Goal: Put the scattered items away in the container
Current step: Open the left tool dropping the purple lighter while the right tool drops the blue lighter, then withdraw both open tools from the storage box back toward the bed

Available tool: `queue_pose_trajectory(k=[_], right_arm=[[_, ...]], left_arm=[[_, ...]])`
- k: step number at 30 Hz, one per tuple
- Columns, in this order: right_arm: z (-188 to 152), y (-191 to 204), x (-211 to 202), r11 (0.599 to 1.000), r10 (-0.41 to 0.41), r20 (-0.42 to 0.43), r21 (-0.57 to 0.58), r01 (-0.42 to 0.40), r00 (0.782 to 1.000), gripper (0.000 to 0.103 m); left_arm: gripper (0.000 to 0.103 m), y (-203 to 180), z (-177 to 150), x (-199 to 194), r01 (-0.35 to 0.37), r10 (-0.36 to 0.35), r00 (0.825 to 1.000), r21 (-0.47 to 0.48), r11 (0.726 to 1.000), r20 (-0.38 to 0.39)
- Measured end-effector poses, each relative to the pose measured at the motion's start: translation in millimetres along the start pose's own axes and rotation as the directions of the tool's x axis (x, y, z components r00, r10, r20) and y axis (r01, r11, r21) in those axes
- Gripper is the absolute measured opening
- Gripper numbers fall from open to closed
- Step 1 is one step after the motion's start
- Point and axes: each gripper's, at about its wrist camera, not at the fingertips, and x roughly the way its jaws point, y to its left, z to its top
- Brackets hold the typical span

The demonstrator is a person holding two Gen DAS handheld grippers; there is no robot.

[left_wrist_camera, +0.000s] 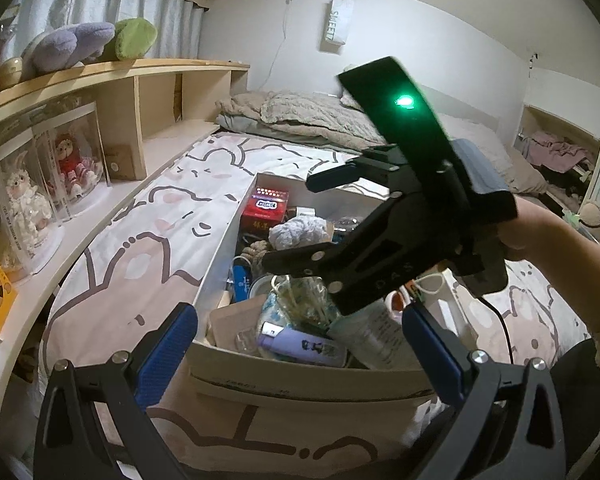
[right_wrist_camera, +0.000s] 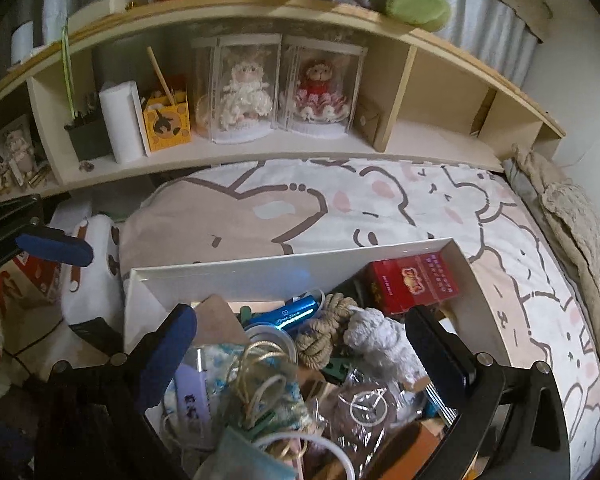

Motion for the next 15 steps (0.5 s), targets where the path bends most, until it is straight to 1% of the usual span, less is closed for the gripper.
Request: queue_pose_trajectory(k=[2,5,8,15], right_arm=[[-2,-2,-10,1.0,-0.007,0.02,0.013,0.007,1.0,0.103],[-8,-5,-26,0.999,-0.041,0.055,0.034,0.039,0.998,0.103],[-15,-9,-43,0.997,-0.051,0.071,0.06,0.047,0.996,0.103],[-35,-16,-86,0.989,-0.12,0.11,0.105,0.109,0.987,0.103]], left_arm=[[0.103,-3,1,-3,-0.009,0.009,1.0,-0.005,1.0,0.007],[0.103,-7,3,-7,-0.015,0.015,1.0,-0.008,1.0,0.011],[0.103,-13,5,-12,-0.027,0.027,0.999,-0.004,1.0,0.018],[0.103,-29,11,-20,-0.046,0.046,0.998,-0.01,0.999,0.038]])
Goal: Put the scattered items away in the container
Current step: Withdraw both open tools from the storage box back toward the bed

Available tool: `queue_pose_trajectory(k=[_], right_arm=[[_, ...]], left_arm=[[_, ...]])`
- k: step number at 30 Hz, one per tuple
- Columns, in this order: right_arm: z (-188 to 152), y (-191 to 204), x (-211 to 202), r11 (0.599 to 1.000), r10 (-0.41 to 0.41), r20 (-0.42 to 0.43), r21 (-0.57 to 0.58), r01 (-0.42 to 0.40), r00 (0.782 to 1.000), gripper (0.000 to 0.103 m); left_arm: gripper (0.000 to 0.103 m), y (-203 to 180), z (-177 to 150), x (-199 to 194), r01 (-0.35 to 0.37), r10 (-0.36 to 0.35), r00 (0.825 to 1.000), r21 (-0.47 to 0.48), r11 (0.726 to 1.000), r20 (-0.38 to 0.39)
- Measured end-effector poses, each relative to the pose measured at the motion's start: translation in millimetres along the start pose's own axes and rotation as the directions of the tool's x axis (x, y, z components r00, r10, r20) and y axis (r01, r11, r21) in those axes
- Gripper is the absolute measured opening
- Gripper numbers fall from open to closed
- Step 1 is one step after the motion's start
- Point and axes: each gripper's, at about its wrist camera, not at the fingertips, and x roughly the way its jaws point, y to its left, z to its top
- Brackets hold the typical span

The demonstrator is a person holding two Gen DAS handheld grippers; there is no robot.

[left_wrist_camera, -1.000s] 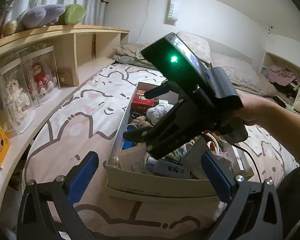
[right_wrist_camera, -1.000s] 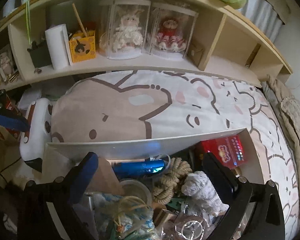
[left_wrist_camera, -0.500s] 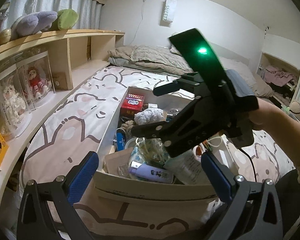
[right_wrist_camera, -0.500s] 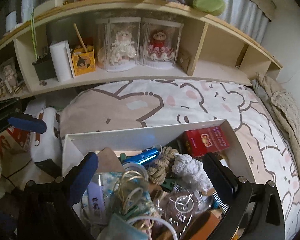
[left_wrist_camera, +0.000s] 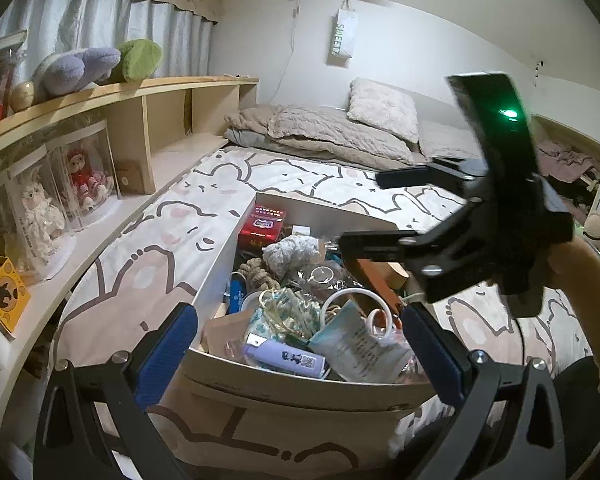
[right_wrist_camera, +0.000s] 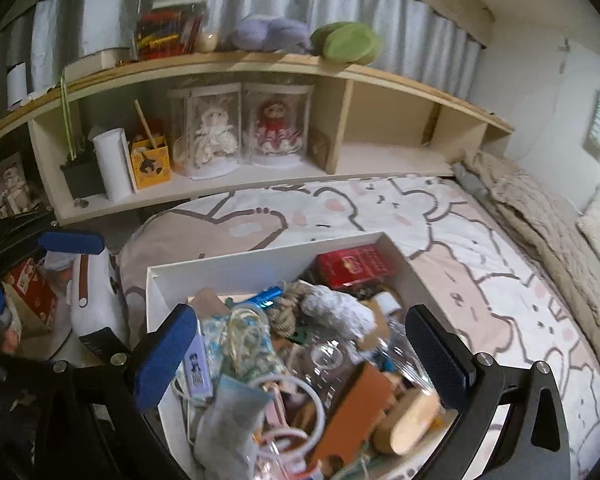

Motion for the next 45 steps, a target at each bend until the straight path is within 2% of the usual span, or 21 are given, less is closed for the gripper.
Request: queue_pose_trajectory(k=[15,26,35,41,45], right_arm=[[-45,-28,-93,0.99,-0.105,0.063,0.097,0.098,0.993,0.103],[-88,-42,-159,0.971,-0.18,0.119,0.182,0.157,0.976,0.103],[-126,-50,-189,0.948,-0.232,0.124,0.252,0.196,0.965,0.103],[-146,-49,-208,0.927,-0.293,0.112,0.277,0.253,0.95,0.103],[-157,-44,-215,0.923,-0.304,0.102,0.279,0.266,0.947,0.103]], left_arm=[[0.103,-49,5,-13,0.004,-0.003,0.999,-0.024,1.0,0.039],[0.103,-92,6,-33,-0.002,0.004,0.995,-0.018,1.0,0.1],[0.103,-114,0,-43,0.007,-0.002,0.993,-0.044,0.999,0.114],[0.103,-127,-8,-46,-0.007,0.01,0.993,-0.031,0.999,0.114],[0.103,-134,-14,-48,-0.015,0.017,0.993,-0.019,1.0,0.116]])
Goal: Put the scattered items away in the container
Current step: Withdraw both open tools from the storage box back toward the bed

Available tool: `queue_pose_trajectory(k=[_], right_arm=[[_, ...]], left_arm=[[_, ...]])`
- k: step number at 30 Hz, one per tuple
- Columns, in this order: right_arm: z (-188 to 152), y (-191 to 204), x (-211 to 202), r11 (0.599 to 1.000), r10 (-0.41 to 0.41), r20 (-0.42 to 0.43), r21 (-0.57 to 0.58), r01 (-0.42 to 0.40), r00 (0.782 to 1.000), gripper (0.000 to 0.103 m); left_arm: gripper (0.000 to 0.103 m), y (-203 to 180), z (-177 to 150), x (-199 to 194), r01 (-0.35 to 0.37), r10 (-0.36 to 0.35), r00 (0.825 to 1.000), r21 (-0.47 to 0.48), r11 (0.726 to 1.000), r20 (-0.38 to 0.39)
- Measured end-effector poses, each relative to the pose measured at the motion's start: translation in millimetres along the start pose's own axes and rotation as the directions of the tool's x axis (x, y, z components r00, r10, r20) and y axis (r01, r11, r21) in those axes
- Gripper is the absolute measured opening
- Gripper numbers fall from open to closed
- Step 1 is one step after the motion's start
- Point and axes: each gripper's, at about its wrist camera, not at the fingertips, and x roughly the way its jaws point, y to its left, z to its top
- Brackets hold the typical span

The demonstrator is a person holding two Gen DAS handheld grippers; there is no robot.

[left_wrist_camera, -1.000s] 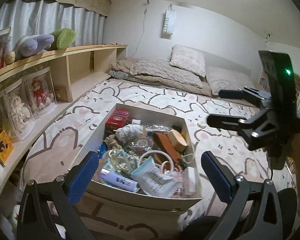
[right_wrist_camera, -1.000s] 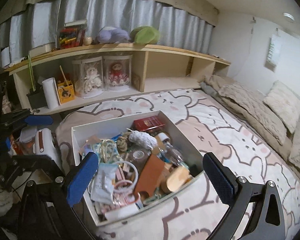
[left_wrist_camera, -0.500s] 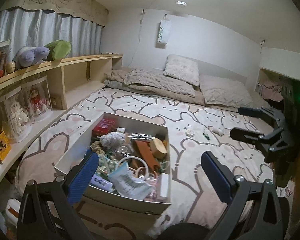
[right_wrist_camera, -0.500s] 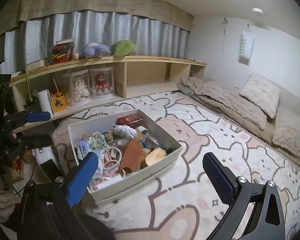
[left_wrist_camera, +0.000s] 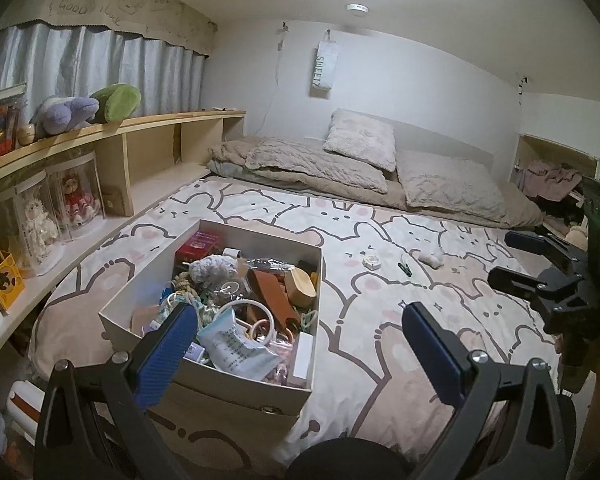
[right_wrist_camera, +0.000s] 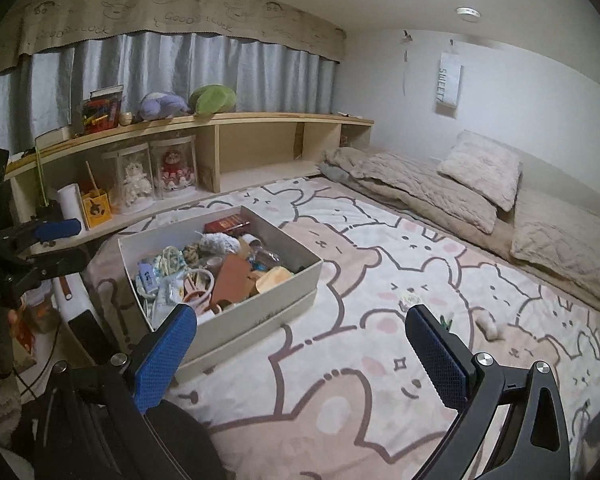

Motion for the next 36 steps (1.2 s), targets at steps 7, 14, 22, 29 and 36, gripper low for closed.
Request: queue_pose_trajectory(k=[7,14,22,29,36], right_arm=[[-14,-1,-13,1.0,-0.026,0.0,0.001,0.026,1.0,0.103],[-22,-6,-21,0.999,-0.038,0.012,0.033,0.038,0.999,0.103],[-31,-6,-22,0.998,-0.058,0.002,0.038,0.058,0.998,0.103],[-34,-7,-24,0.997,-0.062,0.008,0.055,0.061,0.998,0.103],[-34,-6,-25,0.997,-0.059,0.011,0.057,0.058,0.998,0.103]], left_arm=[[0.103,-9,-9,0,-0.006,0.006,1.0,0.012,1.0,-0.008],[0.103,-16,-16,0,-0.017,0.017,1.0,0.03,0.999,-0.018],[0.103,-20,-22,0,-0.02,0.021,0.999,0.025,0.999,-0.025],[0.103,-20,-25,1,-0.03,0.03,0.999,0.017,0.999,-0.031],[0.103,-20,-26,0,-0.048,0.049,0.998,0.022,0.999,-0.029]])
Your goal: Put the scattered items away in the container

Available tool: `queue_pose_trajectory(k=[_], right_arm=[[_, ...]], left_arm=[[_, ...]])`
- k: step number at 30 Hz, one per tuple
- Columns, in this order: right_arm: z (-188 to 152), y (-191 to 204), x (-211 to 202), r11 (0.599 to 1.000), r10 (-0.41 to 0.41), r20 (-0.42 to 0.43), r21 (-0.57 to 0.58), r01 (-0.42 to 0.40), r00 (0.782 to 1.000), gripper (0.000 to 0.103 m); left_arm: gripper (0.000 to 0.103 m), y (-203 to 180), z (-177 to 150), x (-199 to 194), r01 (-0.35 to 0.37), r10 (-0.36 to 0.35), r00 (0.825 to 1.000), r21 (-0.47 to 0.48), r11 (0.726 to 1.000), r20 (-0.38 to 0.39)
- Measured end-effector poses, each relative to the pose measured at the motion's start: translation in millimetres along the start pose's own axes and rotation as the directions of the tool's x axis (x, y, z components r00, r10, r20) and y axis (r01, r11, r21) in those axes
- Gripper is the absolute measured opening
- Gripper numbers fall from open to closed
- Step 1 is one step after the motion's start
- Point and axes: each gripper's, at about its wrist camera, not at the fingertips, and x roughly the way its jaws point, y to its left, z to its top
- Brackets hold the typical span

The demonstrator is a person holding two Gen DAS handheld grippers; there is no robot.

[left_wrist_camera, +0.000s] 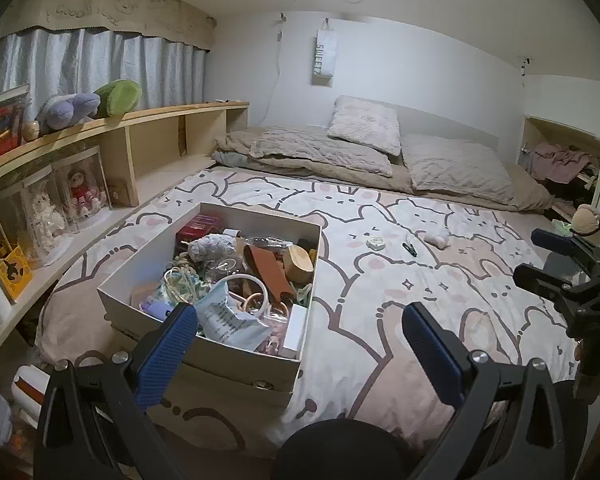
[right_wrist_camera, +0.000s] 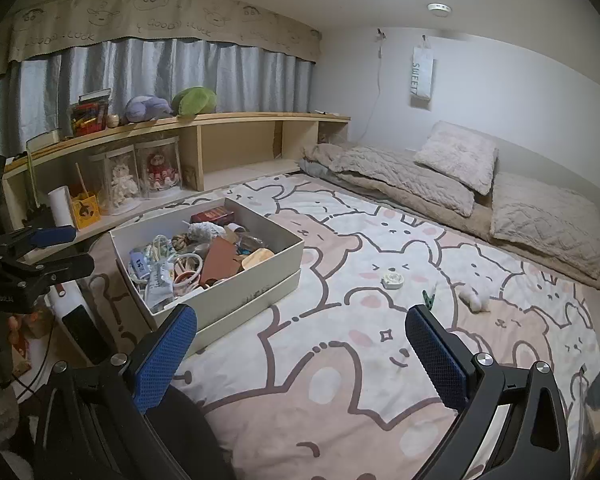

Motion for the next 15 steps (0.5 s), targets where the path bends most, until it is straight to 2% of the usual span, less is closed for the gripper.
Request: queue_pose_trajectory(k=[15], right_arm=[[0.0,0.8,0.0,1.0,-0.001,-0.006,0.006,0.001,1.0,0.103]], left_arm=[[0.103,-3.7,-1.2,-2.9,-0.002,0.002,1.0,0.011,1.0,0.006]])
